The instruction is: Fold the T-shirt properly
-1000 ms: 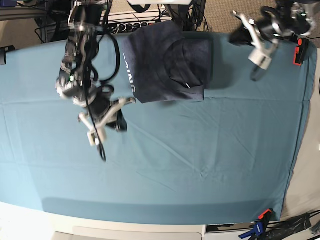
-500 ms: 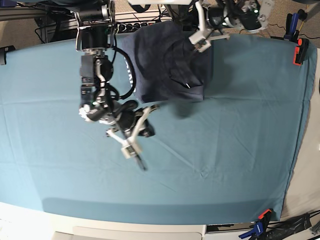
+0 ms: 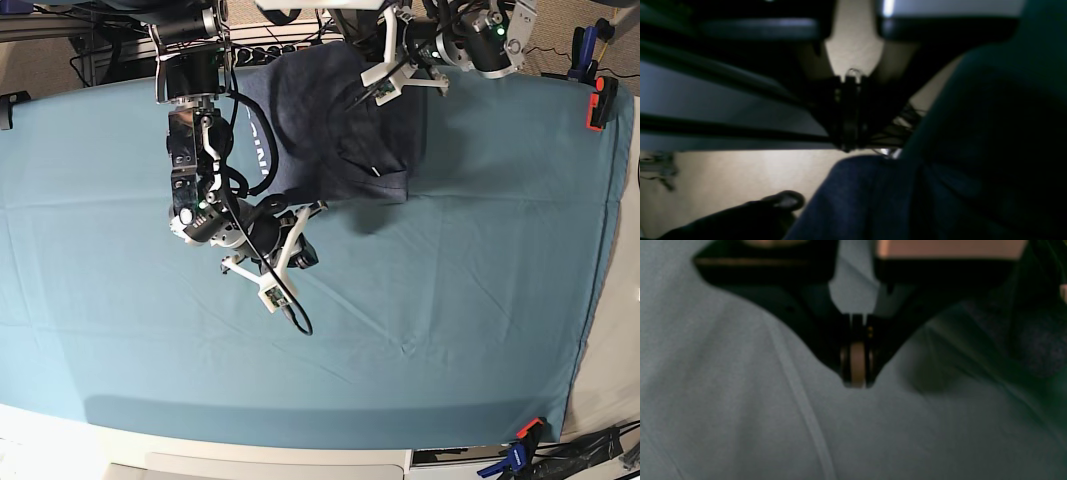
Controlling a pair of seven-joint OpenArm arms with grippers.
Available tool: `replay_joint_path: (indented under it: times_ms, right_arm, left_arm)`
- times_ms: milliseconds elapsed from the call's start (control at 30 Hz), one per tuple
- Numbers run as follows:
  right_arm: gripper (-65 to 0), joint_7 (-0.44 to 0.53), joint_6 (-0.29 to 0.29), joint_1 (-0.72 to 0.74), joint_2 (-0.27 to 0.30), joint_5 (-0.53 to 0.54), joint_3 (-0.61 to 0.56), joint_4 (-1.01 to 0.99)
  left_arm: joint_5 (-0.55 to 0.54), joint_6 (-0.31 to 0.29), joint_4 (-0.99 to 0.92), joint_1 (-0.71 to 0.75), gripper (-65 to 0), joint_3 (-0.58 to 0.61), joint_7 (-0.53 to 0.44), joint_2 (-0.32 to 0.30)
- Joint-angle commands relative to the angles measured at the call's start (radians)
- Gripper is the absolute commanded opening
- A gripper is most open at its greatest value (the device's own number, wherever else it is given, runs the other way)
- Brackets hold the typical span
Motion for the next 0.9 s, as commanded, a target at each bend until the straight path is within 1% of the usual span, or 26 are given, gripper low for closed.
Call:
replay_joint_path:
  times_ms: [0,167,367,533,633,767,867]
  right_arm:
    - [-65.0,0.021,0.002,0.023,-0.002,0.009,0.002,0.016]
    - [-65.0,0.019,0.002,0.023,-0.002,0.008,0.002,0.016]
    - [-65.0,0.02,0.002,0.023,-0.002,0.009,0.002,0.016]
    - [-65.0,0.02,0.002,0.022,-0.002,0.009,0.002,0.016]
    - [-65.0,0.02,0.002,0.022,-0.002,0.009,0.002,0.016]
    - [-65.0,0.02,0.002,0.023,-0.002,0.009,0.002,0.016]
    - [-65.0,0.019,0.002,0.022,-0.002,0.009,0.002,0.016]
  left_arm:
    - [-0.029,0.082,0.046,-0.021,-65.0,-0.005,-0.116,0.021]
    - [-0.025,0.079,0.099,-0.005,-65.0,-0.005,-0.128,0.022]
    - [0.085,0.066,0.092,-0.015,-65.0,-0.005,-0.229,0.021]
    - [0.158,0.063,0.06,-0.05,-65.0,-0.005,-0.26,0.021]
    - [0.193,0.062,0.012,-0.059,-65.0,-0.005,-0.286,0.021]
    - [0.269,0.051,-0.047,-0.071,-65.0,-0.005,-0.33,0.021]
    - [0.319,0.048,-0.067,-0.094,-65.0,-0.005,-0.33,0.021]
